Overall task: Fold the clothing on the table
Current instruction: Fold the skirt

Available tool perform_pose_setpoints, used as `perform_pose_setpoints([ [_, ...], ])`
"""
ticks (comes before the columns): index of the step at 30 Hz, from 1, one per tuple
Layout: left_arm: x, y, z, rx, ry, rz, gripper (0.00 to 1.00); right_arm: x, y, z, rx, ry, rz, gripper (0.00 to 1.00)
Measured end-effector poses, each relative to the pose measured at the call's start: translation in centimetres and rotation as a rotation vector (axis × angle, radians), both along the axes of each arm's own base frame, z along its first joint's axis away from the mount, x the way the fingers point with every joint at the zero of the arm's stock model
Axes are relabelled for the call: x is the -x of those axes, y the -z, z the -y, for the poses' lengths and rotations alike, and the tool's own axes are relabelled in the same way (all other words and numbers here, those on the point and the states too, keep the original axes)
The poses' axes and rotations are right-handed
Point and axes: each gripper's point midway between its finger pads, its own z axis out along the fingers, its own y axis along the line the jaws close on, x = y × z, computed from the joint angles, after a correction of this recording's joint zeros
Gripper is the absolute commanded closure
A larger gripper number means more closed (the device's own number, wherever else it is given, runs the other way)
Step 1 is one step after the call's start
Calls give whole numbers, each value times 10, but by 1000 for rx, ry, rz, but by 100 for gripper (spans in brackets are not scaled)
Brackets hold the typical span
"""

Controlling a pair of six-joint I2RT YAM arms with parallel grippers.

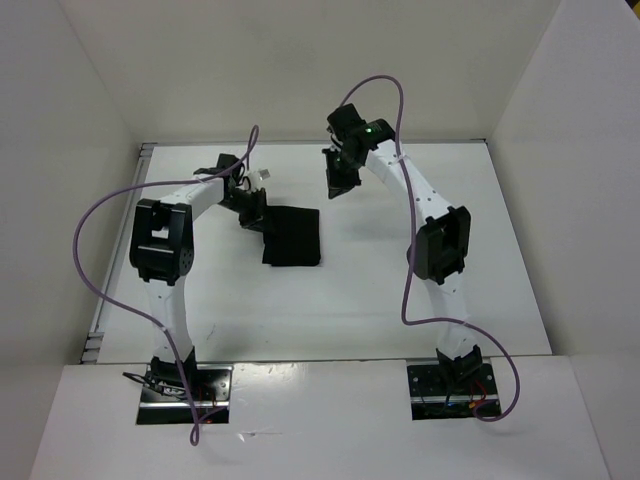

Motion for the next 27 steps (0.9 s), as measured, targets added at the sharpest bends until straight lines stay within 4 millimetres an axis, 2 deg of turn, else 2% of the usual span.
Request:
perform_pose_setpoints([
  [5, -5, 22, -9, -6, -24, -31, 94, 3, -3, 4, 9, 4, 2, 100],
  [10, -6, 34, -10, -10, -28, -46, 94, 6, -23, 6, -6, 7, 41, 100],
  [14, -7, 37, -14, -16, -54, -65, 90, 10, -41, 11, -14, 13, 76, 100],
  [16, -7, 36, -14, -12, -57, -68, 86, 12, -51, 15, -12, 21, 98, 100],
  [17, -7, 34, -14, -5, -55, -66, 78, 13, -58, 17, -12, 26, 114, 97],
  [18, -7, 31, -13, 2, -53, -63, 76, 15, -64, 20, -11, 32, 130, 92],
  [19, -7, 25, -13, 6, -52, -51, 73, 17, -72, 23, -12, 38, 145, 88],
  [21, -5, 1, -14, 10, -52, -9, 58, 23, -89, 31, -14, 53, 185, 77],
  [22, -5, -18, -14, 12, -54, 32, 55, 27, -98, 36, -15, 61, 206, 69],
  [25, -7, -97, -18, 16, -68, 239, 54, 47, -119, 55, -25, 75, 255, 61],
  [26, -4, -128, -20, 20, -74, 322, 52, 54, -123, 61, -32, 79, 263, 53],
  [27, 0, -156, -21, 25, -81, 401, 52, 59, -125, 67, -46, 82, 272, 30],
])
